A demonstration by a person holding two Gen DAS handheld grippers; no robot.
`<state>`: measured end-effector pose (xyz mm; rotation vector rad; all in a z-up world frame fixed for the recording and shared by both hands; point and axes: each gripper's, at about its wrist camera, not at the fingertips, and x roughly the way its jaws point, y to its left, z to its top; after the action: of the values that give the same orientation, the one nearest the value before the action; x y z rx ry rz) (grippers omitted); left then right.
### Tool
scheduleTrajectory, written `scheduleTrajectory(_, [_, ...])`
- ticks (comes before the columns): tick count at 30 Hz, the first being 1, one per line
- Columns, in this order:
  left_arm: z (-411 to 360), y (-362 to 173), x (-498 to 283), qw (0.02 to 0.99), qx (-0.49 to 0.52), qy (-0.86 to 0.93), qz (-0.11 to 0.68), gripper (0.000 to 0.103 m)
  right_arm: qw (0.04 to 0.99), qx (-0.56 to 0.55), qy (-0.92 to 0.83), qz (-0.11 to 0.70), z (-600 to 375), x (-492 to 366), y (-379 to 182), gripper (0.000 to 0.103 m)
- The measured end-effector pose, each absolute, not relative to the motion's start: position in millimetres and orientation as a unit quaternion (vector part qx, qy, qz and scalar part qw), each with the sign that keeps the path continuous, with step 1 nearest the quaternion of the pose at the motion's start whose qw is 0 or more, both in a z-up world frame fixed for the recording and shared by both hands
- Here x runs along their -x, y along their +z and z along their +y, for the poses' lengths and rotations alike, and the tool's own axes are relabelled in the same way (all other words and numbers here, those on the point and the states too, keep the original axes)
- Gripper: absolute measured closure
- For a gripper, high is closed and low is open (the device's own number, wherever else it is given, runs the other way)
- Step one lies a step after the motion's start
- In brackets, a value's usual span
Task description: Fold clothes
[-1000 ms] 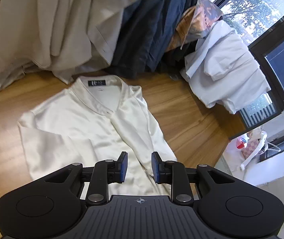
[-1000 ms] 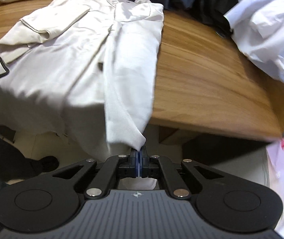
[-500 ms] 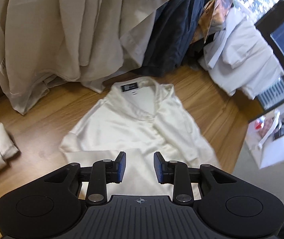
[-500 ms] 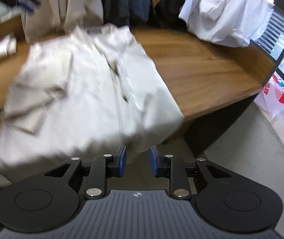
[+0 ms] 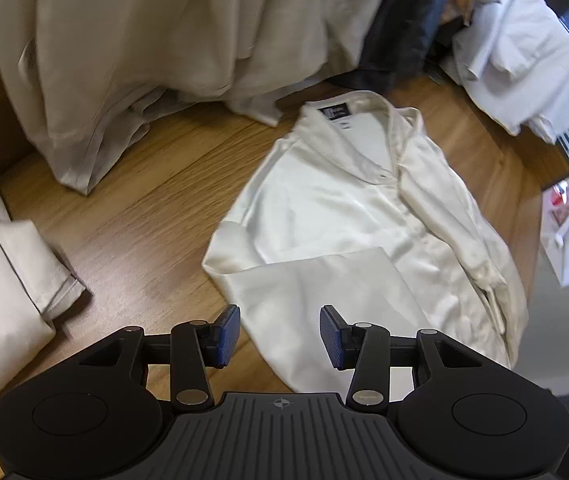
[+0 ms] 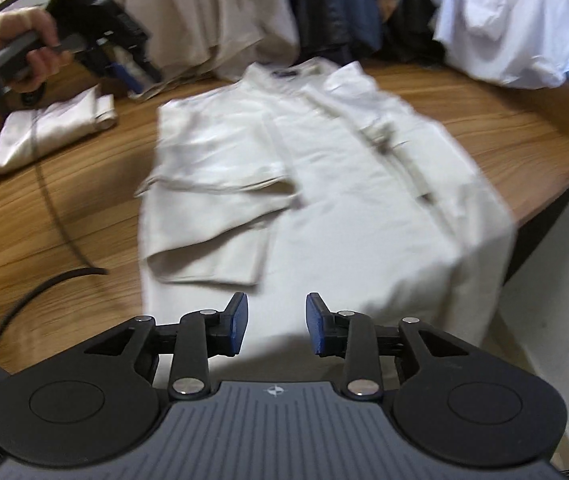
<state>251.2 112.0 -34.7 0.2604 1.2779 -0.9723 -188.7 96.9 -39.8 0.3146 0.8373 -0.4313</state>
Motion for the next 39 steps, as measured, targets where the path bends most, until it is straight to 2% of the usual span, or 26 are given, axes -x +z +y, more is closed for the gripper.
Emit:
scheduleTrajectory(20, [109.5,-75.4,-268.1,0.720,-0.064,-0.409,0.557,0.057,0.883,-0.083,-0.123,0.446,154.2,125.9,-73.9,0.066])
scheduleTrajectory(22, [108.9,-79.5,-268.0,0.719,-0.053,-0.405,0.562,0.058,0.883,-0.072,-0.127,0.446,154.8,124.1,-74.4,0.069])
scheduleTrajectory(24, [108.5,-83.4,-267.3,0.717,-0.042,-0.402,0.568,0.058,0.882,-0.071,-0.136,0.445,153.9,123.6,-74.4,0.078])
scheduleTrajectory(26, [108.1,-86.0,-265.4,0.716,-0.038,-0.402,0.569,0.058,0.880,-0.061,-0.140,0.450,154.5,121.0,-73.4,0.078])
scheduleTrajectory(28, [108.0,-88.1,-263.2,0.716,-0.040,-0.403,0.569,0.058,0.881,-0.035,-0.136,0.453,158.3,118.1,-72.5,0.074])
scheduleTrajectory(30, [108.9,-90.5,-262.6,0.715,-0.038,-0.402,0.571,0.058,0.884,-0.001,-0.125,0.450,164.3,114.6,-71.6,0.066])
scheduleTrajectory(39, [113.5,-93.1,-262.3,0.716,-0.029,-0.400,0.572,0.058,0.877,0.151,-0.129,0.437,186.5,93.1,-80.2,0.058])
